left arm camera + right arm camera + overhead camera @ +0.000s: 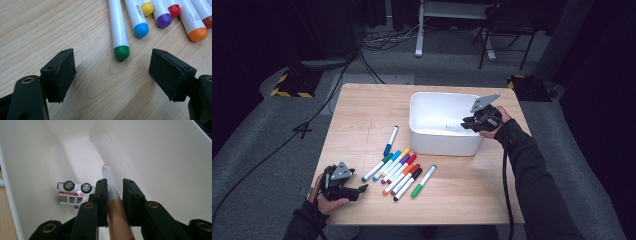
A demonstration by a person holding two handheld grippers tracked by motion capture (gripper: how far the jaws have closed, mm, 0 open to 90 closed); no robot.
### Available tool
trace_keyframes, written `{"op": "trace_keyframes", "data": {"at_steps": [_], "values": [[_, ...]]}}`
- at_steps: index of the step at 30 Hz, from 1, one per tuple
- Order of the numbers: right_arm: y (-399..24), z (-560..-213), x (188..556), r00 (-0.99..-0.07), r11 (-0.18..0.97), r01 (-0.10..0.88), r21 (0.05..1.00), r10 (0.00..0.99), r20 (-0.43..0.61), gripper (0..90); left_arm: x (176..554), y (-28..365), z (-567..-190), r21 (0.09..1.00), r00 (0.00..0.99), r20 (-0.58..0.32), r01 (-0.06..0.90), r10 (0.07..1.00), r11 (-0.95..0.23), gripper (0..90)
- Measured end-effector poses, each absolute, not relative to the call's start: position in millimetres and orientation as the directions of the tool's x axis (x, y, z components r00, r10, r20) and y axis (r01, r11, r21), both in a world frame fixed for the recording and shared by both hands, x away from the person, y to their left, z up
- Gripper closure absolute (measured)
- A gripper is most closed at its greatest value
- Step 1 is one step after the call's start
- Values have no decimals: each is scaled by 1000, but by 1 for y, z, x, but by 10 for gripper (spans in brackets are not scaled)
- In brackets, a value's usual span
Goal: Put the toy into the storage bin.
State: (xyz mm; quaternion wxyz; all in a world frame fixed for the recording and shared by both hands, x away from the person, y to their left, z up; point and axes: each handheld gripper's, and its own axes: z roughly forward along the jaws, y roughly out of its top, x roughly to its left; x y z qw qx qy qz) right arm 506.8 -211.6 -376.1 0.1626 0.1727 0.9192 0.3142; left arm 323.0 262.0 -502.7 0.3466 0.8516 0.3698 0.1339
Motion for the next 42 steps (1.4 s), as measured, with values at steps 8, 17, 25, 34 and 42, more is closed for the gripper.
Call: {"op": "trace_keyframes", "data": {"at_steps": [8, 17, 25, 34, 42], "values": [[-208, -376, 510, -891, 769, 240, 593, 417, -180, 742, 323, 262, -503, 689, 691, -28, 537, 723, -486, 219], [-204, -375, 514, -898, 784, 264, 562, 413, -154, 699, 323, 262, -503, 690, 694, -31, 535, 719, -487, 212], [-204, -372, 511, -899, 778, 262, 571, 412, -149, 668, 323, 262, -503, 690, 694, -33, 537, 719, -486, 211], [-211, -364, 498, -883, 702, 237, 671, 444, -152, 573, 323, 261, -503, 690, 693, -37, 539, 720, -483, 211], [-212, -354, 469, -901, 610, 152, 777, 408, -144, 507, 323, 262, -503, 690, 695, -33, 536, 719, -486, 211]]}}
